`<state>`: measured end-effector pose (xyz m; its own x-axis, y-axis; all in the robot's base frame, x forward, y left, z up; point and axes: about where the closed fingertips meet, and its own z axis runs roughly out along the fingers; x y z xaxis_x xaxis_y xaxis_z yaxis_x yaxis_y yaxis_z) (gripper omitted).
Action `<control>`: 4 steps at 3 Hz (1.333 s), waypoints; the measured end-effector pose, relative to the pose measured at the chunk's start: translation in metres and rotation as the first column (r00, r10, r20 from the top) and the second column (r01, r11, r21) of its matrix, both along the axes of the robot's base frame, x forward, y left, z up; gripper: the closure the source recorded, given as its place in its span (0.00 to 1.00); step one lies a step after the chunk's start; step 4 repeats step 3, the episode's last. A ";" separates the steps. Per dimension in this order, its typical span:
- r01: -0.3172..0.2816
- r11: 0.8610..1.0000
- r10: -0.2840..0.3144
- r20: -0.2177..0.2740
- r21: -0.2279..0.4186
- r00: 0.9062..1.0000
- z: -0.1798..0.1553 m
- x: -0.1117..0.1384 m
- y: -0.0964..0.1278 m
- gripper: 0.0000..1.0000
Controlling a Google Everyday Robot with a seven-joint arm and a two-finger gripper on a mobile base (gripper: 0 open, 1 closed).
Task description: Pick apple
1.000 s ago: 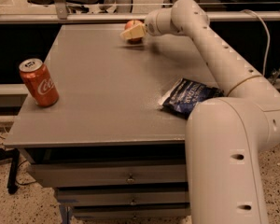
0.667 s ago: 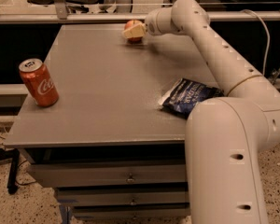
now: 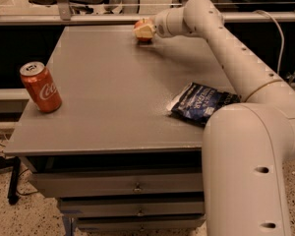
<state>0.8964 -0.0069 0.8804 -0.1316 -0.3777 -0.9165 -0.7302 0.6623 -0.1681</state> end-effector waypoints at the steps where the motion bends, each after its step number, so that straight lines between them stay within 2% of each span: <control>1: -0.056 0.997 0.055 0.006 0.056 0.998 0.022 -0.021 -0.003 0.87; 2: -0.183 0.969 0.182 0.027 0.163 0.983 0.055 -0.056 0.002 1.00; 3: -0.223 0.958 0.224 0.013 0.178 0.974 0.054 -0.064 0.013 1.00; 4: -0.223 0.958 0.224 0.013 0.178 0.974 0.054 -0.064 0.013 1.00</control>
Offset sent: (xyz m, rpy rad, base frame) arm -0.1124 -0.0007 0.1079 0.3191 -0.0166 0.3961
